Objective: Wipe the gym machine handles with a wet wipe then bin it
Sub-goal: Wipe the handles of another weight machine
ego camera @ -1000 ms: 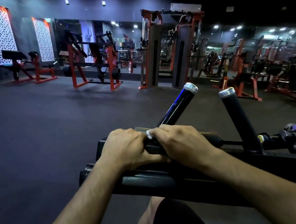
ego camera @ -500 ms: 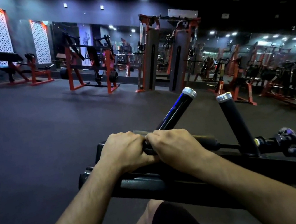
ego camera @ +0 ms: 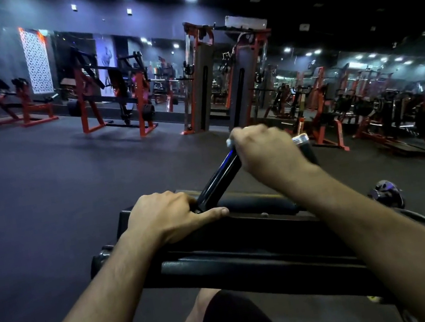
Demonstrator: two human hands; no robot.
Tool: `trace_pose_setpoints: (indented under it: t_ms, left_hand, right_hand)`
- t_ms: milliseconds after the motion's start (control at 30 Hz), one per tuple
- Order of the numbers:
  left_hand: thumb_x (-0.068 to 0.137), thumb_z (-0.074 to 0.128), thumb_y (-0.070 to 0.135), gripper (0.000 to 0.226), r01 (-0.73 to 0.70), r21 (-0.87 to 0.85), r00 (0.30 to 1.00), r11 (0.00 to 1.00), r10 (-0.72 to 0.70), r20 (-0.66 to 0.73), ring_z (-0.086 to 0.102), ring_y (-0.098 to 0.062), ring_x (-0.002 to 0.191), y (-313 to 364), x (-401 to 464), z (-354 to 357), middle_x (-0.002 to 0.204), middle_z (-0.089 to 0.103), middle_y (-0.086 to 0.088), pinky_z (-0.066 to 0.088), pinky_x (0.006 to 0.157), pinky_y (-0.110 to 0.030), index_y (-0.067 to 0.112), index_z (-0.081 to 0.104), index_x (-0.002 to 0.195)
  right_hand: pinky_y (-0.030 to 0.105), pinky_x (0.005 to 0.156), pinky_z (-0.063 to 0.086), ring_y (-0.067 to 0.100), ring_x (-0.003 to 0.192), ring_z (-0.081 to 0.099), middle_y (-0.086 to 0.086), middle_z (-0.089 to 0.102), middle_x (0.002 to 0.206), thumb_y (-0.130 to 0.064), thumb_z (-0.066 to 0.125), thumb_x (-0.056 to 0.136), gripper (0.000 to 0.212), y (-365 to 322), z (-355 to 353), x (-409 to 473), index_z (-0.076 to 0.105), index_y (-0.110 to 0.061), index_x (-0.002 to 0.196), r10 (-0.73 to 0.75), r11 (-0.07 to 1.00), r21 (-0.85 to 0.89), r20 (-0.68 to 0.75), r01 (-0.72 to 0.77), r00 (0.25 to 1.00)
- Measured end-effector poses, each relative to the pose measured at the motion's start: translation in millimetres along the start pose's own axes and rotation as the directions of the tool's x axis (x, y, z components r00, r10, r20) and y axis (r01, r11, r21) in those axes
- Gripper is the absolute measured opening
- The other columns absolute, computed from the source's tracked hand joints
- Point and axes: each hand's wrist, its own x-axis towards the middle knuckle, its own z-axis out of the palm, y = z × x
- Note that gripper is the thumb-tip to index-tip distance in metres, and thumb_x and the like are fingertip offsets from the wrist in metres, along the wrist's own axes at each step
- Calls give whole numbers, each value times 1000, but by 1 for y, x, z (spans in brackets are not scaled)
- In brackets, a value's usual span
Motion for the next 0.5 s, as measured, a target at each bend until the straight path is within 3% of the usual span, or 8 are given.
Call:
trace_pose_setpoints:
  t_ms: [133,233,267,333,367,400,433,500]
  left_hand:
    - [62,12,108,77,-15,40,999,999,16,-32,54,-17,72,1,-4,1,74,57,9,41,65,-35,42,50,77]
    - [62,21,107,75,-32,61,998,998,35,-46,63,-20,80,-1,-5,3,81,65,6,42,67,-35,39,49,74]
    - [64,26,105,74,-38,71,997,997,42,-61,66,-20,87,-2,-5,3,89,70,6,45,69,-35,40,56,83]
    - [71,40,95,76,-47,71,995,996,53,-80,68,-23,101,-5,-5,3,108,73,5,49,78,-36,46,53,128]
    - [74,46,90,89,-54,55,997,997,57,-57,68,-25,105,-6,-4,2,115,72,4,48,81,-37,47,31,150]
    - [75,53,84,108,-67,15,997,998,67,-29,68,-27,107,-8,-4,0,119,72,3,49,82,-38,44,-1,159]
    - [75,59,78,121,-78,-41,997,996,78,-12,68,-28,107,-10,-2,0,123,71,3,49,81,-38,44,-26,154]
    - [73,66,73,130,-98,-131,995,987,96,-26,69,-29,108,-13,0,0,130,69,6,52,80,-40,51,-42,141]
  right_hand:
    - [34,60,35,36,92,68,8,66,104,-13,48,98,15,-33,12,-16,52,-15,112,-30,999,25,56,28,998]
    - [34,59,35,34,89,69,5,67,102,-21,55,96,11,-52,22,-28,50,-17,106,-67,992,108,37,63,997]
    - [33,58,35,31,86,70,3,67,100,-22,58,94,13,-60,28,-34,51,-18,104,-96,988,125,36,91,995]
    - [29,49,35,24,69,71,0,67,86,-21,67,86,17,-75,41,-49,60,-18,101,-141,983,124,28,137,990]
    - [26,43,34,20,59,69,-2,66,77,-21,73,79,19,-80,45,-53,64,-18,96,-152,978,146,7,150,988]
    - [24,39,33,17,52,66,-3,65,71,-22,77,75,19,-81,49,-55,65,-20,89,-172,970,170,-30,175,985]
    - [24,38,32,17,51,65,-4,65,70,-23,77,74,18,-81,50,-56,63,-22,84,-195,962,182,-66,204,979]
    - [27,42,37,21,60,68,-3,67,76,-27,69,82,10,-76,54,-56,61,-23,86,-249,933,249,-80,261,965]
